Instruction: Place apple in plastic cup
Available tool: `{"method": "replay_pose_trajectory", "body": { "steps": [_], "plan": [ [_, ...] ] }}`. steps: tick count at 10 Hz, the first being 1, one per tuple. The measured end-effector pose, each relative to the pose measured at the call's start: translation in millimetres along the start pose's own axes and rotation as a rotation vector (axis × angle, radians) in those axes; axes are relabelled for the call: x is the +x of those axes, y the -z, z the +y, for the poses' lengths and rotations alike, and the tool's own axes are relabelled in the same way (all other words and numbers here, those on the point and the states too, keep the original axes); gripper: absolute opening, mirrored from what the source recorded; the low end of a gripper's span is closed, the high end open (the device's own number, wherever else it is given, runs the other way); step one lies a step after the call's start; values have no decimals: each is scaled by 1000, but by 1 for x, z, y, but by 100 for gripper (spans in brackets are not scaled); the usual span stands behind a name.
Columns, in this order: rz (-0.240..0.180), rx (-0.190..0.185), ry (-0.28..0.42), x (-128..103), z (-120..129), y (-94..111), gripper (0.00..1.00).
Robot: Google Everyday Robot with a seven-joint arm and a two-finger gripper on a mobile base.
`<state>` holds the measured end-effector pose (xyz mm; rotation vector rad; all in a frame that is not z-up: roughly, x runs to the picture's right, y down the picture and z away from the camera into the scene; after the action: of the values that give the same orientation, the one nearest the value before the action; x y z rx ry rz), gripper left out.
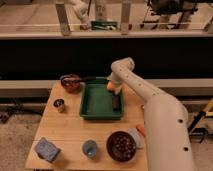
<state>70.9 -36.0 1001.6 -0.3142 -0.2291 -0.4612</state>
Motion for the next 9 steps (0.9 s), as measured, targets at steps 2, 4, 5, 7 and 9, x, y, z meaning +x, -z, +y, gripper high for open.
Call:
{"method": "replay_pose_trajectory", "body": {
  "steps": [2, 4, 5, 7, 9],
  "plan": [
    [31, 18, 18, 2, -1, -1, 80],
    [52, 36, 31, 3, -1, 0, 80],
    [57, 45, 37, 3, -1, 1, 80],
    [62, 57, 51, 3, -2, 1, 80],
    [67, 66, 64, 1, -2, 1, 80]
  ]
}}
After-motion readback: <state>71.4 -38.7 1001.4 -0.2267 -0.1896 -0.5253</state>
